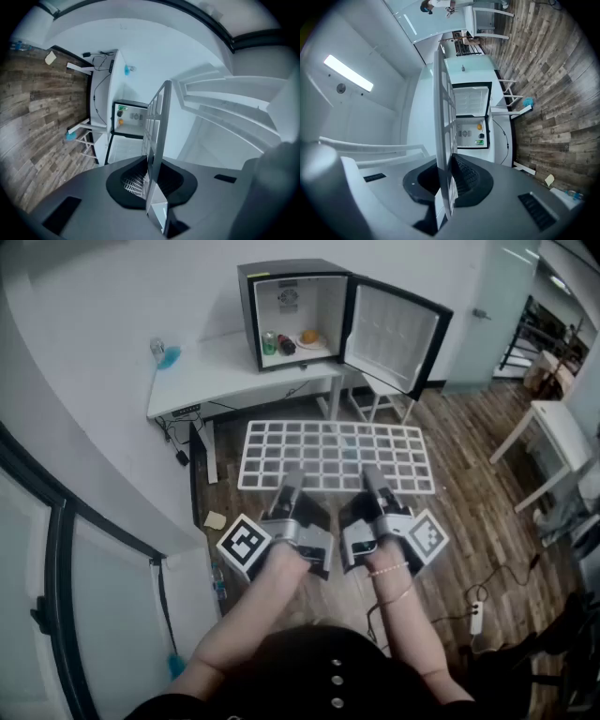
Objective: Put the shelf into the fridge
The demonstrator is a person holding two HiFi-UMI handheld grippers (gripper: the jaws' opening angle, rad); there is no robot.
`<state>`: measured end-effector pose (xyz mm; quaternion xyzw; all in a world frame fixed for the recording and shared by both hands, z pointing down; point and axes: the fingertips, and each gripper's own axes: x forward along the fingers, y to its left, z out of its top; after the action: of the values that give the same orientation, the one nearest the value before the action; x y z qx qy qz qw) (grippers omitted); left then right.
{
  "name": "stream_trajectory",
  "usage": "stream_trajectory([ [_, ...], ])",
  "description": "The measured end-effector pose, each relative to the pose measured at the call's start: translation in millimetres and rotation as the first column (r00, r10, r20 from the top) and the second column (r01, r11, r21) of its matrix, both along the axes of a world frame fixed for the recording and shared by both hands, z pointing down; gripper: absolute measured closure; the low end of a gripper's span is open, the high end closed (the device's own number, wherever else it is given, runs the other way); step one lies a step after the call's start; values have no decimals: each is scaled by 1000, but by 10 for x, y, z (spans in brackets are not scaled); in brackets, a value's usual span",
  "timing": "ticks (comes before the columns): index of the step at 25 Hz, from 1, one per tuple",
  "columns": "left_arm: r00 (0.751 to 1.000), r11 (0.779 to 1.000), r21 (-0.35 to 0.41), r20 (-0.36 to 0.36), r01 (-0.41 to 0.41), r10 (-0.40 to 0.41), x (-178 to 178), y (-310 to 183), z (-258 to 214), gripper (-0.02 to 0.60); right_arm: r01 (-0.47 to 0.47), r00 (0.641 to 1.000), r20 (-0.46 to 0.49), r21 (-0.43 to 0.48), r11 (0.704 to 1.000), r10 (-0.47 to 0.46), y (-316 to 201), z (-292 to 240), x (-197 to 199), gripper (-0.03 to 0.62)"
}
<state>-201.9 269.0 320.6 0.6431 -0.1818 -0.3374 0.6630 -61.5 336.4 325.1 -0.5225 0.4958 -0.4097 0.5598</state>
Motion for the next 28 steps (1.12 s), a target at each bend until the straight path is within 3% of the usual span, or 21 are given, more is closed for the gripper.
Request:
stream_trajectory([
  [19, 1000, 1000, -9, -11, 23, -23, 21, -11, 53, 541, -15, 999, -44, -7, 1000, 15, -8, -6, 31, 560],
  [28, 999, 999, -39, -10, 36, -37, 81, -6, 259, 541, -22, 1000, -9, -26, 999, 22, -3, 201, 89, 560],
])
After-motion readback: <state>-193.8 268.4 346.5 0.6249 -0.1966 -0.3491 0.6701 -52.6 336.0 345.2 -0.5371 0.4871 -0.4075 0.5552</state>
